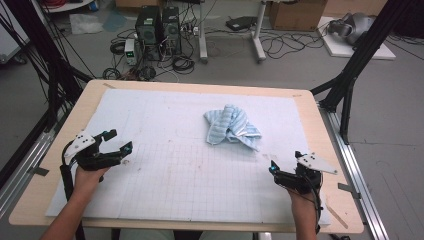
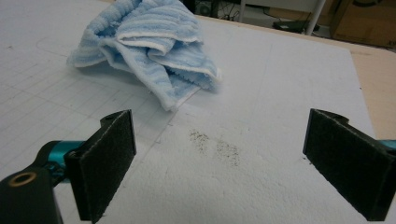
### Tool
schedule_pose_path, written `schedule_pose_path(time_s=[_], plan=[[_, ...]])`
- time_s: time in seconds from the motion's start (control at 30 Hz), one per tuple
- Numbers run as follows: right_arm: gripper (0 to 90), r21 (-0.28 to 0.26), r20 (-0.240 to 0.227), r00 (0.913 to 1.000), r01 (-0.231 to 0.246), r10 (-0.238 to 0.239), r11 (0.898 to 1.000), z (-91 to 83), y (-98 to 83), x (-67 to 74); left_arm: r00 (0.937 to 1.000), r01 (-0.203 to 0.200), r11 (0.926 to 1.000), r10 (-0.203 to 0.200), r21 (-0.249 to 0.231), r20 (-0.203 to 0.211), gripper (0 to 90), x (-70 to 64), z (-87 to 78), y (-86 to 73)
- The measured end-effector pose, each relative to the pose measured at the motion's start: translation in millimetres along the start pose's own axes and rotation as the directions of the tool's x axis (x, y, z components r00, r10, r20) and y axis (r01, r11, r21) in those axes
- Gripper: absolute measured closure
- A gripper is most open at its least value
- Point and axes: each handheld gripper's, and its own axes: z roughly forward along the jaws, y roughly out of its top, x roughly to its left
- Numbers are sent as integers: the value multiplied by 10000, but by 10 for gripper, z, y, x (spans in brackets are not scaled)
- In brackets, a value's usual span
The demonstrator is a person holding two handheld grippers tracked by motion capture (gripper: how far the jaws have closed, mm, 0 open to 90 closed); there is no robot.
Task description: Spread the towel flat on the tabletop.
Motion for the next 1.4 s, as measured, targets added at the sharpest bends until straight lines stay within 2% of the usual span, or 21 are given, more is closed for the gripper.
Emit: schedule_pose_path(time_s=[0.27, 0.57, 0.6, 0.8, 0.9, 1.03, 1.1, 1.2, 1.23, 1.27, 1.3, 1.33, 1.37, 1.4], plan=[[84, -5, -94, 10000, 26, -26, 10000, 25, -12, -8, 10000, 61, 10000, -61, -1, -18, 181, -6, -2, -3], [84, 155, -540, 9985, 132, -123, 9998, 96, 1, 42, 9999, 163, 9998, -163, 79, -1, 181, -19, 16, -14], [84, 118, -704, 9970, 332, -323, 9994, 131, 42, 59, 9999, 98, 9998, -99, 145, 47, 181, -20, 12, -14], [84, -19, -1145, 9932, 204, -205, 9998, 265, 184, 163, 9999, 33, 9999, -35, 116, 138, 181, -69, -34, -23], [84, 71, -1308, 9906, 408, -395, 9991, 342, 266, 215, 10000, 21, 9996, -24, 287, 96, 181, -57, -39, -43], [84, 153, -1422, 9890, 433, -407, 9989, 427, 332, 223, 10000, -13, 9997, 13, 261, 31, 181, -79, -53, -48], [84, 224, -1550, 9873, 385, -346, 9990, 496, 396, 229, 10000, -24, 9996, 24, 274, 7, 181, -96, -72, -55], [90, 175, -1832, 9813, 640, -597, 9978, 666, 532, 313, 9998, -174, 9995, 175, 269, -44, 181, -138, -135, -63], [90, 175, -1832, 9813, 640, -597, 9978, 666, 532, 313, 9998, -174, 9995, 175, 269, -44, 181, -138, -135, -63], [118, 254, -1899, 9798, 687, -626, 9973, 725, 565, 349, 9998, -196, 9995, 197, 261, -46, 181, -139, -141, -61], [167, 414, -2157, 9725, 990, -878, 9942, 851, 631, 417, 9998, -167, 9996, 168, 236, -58, 181, -140, -142, -61], [167, 414, -2157, 9725, 990, -878, 9942, 851, 631, 417, 9998, -184, 9995, 185, 245, -47, 181, -136, -141, -58], [167, 484, -2197, 9711, 1067, -936, 9931, 923, 665, 452, 9999, -144, 9996, 145, 253, -23, 181, -137, -136, -58], [170, 791, -2323, 9679, 1173, -961, 9899, 1072, 741, 511, 10000, -91, 9997, 91, 243, 3, 181, -135, -116, -59]])
